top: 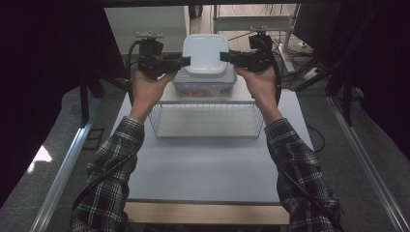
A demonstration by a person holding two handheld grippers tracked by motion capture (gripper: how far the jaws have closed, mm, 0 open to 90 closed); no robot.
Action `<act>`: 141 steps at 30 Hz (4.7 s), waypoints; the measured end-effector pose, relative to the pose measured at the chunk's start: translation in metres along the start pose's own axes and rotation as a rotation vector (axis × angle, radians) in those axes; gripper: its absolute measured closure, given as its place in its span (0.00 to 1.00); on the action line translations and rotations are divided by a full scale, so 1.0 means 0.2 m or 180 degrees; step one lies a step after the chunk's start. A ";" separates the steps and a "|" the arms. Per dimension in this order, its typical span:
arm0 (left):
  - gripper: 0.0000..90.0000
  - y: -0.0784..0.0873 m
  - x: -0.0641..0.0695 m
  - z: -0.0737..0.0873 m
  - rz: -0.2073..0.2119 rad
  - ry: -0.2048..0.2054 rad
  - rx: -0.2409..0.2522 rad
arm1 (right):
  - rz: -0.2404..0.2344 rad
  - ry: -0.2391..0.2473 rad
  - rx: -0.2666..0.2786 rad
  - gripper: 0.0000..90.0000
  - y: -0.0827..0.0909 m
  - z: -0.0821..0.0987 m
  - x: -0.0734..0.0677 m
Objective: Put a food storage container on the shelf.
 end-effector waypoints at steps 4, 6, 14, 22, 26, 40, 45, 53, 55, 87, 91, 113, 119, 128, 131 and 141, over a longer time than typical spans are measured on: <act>0.58 -0.01 -0.01 -0.01 -0.0016 0.0020 0.0016 | 0.0094 0.0044 -0.0050 0.68 -0.02 0.00 0.01; 0.58 -0.02 -0.02 -0.02 -0.0020 0.0040 0.0024 | 0.0107 0.0033 -0.0043 0.68 -0.03 0.00 0.01; 0.55 -0.03 -0.03 -0.04 -0.0040 0.0058 0.0039 | 0.0104 0.0020 -0.0056 0.67 -0.05 -0.01 0.02; 0.51 -0.03 -0.06 -0.05 -0.0087 0.0087 0.0053 | 0.0077 -0.0029 -0.0065 0.66 -0.06 0.00 0.01; 0.49 -0.03 -0.06 -0.06 -0.0127 0.0068 0.0079 | 0.0084 -0.0023 -0.0060 0.64 -0.05 0.00 0.01; 0.24 0.04 0.01 -0.04 0.0024 -0.0280 0.0226 | -0.0085 0.0230 0.0093 0.38 0.04 0.00 -0.03; 0.14 0.06 0.03 0.01 0.0061 -0.0334 0.0202 | -0.0124 0.0392 0.0053 0.29 0.06 0.05 -0.03; 0.09 0.08 0.02 0.10 0.0084 -0.0443 0.0157 | -0.0163 0.0553 0.0006 0.22 0.09 0.15 -0.03; 0.07 0.08 0.02 0.12 0.0089 -0.0459 0.0129 | -0.0155 0.0579 -0.0010 0.21 0.10 0.17 -0.03; 0.04 0.18 0.04 0.45 0.0150 -0.0697 -0.0017 | -0.0330 0.0598 -0.0079 0.14 0.17 0.39 -0.12; 0.04 0.18 0.04 0.50 0.0182 -0.0659 -0.0035 | -0.0352 0.0602 -0.0106 0.14 0.17 0.42 -0.13; 0.05 0.20 0.03 0.71 0.0167 -0.0705 -0.0120 | -0.0398 0.0682 -0.0218 0.10 0.21 0.60 -0.20; 0.05 0.18 0.02 0.78 0.0179 -0.0710 -0.0158 | -0.0450 0.0690 -0.0249 0.08 0.20 0.67 -0.22; 0.04 0.15 0.01 0.88 0.0216 -0.0732 -0.0203 | -0.0446 0.0746 -0.0318 0.06 0.20 0.78 -0.23; 0.04 0.15 0.02 0.92 0.0248 -0.0717 -0.0213 | -0.0433 0.0768 -0.0334 0.04 0.19 0.82 -0.23; 0.04 0.14 0.02 1.04 0.0268 -0.0681 -0.0241 | -0.0371 0.0800 -0.0415 0.00 0.20 0.96 -0.23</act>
Point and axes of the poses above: each handheld gripper's, and its own axes: y roughly backward along the jaws, z roughly out of its underside, x roughly to its right, the point moved 10 cm from there along -y, roughly forward along the jaws, and after that the axes turned 11 degrees about y, right-handed, at the moved point
